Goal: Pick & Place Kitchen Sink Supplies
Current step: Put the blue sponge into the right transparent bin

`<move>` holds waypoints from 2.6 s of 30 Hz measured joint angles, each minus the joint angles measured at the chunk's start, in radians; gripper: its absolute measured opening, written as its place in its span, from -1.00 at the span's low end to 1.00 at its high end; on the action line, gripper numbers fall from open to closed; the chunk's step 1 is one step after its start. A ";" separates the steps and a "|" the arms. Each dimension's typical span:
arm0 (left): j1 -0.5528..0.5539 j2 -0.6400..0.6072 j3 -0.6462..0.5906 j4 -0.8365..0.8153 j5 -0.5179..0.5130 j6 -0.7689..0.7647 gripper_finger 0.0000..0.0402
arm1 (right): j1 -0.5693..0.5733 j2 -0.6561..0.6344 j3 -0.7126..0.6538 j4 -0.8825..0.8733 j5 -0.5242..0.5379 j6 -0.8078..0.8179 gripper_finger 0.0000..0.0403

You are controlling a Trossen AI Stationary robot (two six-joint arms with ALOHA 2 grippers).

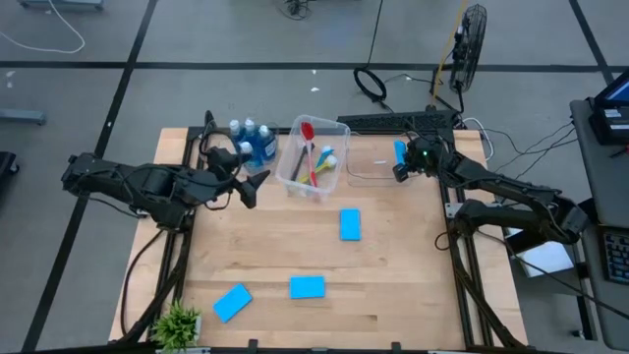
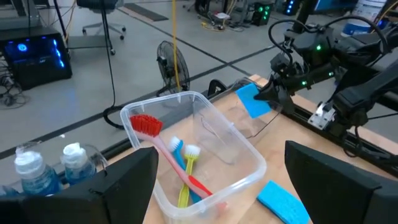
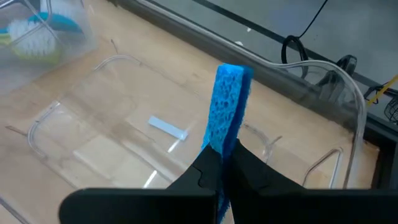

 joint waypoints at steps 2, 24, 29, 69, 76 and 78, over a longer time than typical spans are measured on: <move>0.000 -0.001 0.000 0.000 0.000 0.008 0.74 | 0.000 0.000 0.000 0.000 0.000 0.000 -0.98; 0.000 0.000 0.000 0.003 0.029 0.009 0.74 | 0.003 -0.041 0.000 0.054 0.045 -0.011 -0.38; 0.000 0.000 0.000 0.004 0.044 0.009 0.74 | 0.003 -0.113 0.000 0.101 -0.132 -0.010 -0.32; -0.157 -0.330 -0.432 0.273 0.000 -0.005 0.74 | 0.709 -0.124 0.000 0.177 -0.332 0.378 -0.32; -0.157 -0.543 -0.480 0.249 0.122 0.153 0.74 | 0.770 -0.030 0.000 0.200 -0.208 0.500 -0.31; -0.157 -0.591 -0.481 0.210 0.123 0.175 0.74 | 0.777 -0.006 0.000 0.201 -0.207 0.530 -0.31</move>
